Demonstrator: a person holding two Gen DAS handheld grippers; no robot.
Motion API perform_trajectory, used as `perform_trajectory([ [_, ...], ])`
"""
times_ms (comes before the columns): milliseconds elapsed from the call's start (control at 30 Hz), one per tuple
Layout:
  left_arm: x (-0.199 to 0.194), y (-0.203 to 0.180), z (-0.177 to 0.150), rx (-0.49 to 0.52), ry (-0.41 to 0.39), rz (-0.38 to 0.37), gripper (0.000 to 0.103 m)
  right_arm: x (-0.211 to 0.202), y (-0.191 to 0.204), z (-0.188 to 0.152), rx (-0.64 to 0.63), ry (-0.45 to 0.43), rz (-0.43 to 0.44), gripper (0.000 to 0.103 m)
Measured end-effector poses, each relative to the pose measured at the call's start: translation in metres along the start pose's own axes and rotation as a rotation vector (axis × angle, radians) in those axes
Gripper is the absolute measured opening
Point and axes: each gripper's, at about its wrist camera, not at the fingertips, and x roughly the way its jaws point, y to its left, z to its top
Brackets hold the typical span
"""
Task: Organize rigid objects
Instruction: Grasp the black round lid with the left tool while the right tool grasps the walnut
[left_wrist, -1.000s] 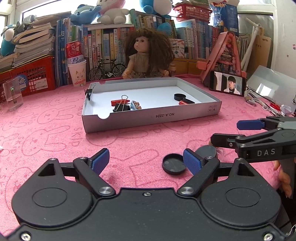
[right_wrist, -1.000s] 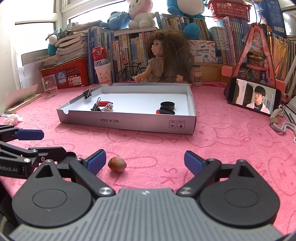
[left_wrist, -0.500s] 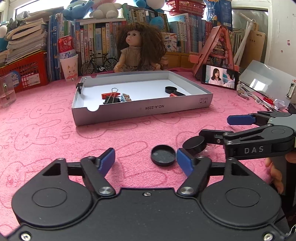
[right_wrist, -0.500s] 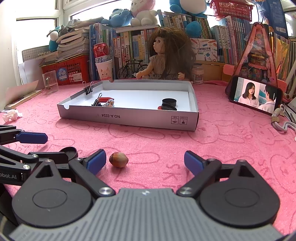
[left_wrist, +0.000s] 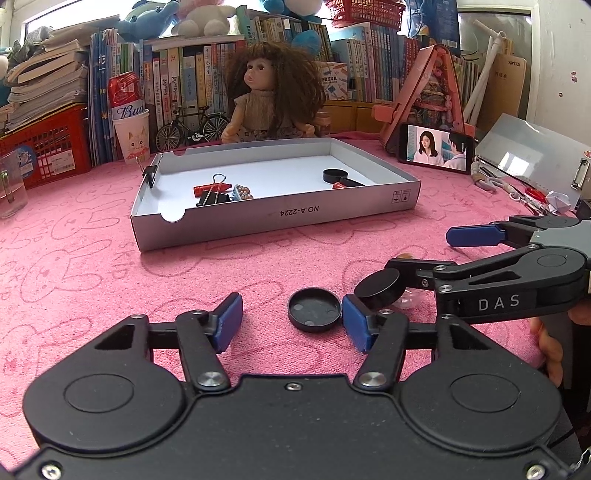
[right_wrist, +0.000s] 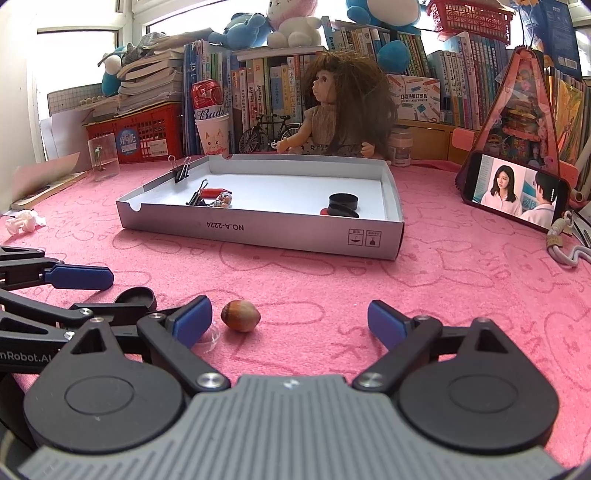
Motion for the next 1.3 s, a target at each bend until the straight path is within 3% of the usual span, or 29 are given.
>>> perform_trajectory([
  [300,0.002,0.006,0.003,-0.026,-0.011,0.028,0.045,-0.005,-0.001,0.001,-0.018,-0.034,-0.033,0.093],
  [567,0.004,0.007,0.003,-0.017,-0.014,0.043,0.044,-0.003,0.004,-0.001,-0.039,-0.024,0.007,0.082],
  [700,0.004,0.006,0.002,-0.014,-0.015,0.040,0.044,-0.001,0.007,-0.001,-0.053,-0.006,0.014,0.070],
  [967,0.002,0.001,0.000,-0.003,-0.020,0.026,0.041,-0.004,0.007,-0.002,-0.062,0.000,0.021,0.065],
  [1133,0.002,-0.001,-0.001,0.007,-0.026,0.010,0.031,-0.010,0.008,-0.005,-0.077,0.006,0.036,0.044],
  [1300,0.001,-0.002,-0.001,0.001,-0.027,0.011,0.030,-0.011,0.016,-0.006,-0.097,0.002,0.053,0.028],
])
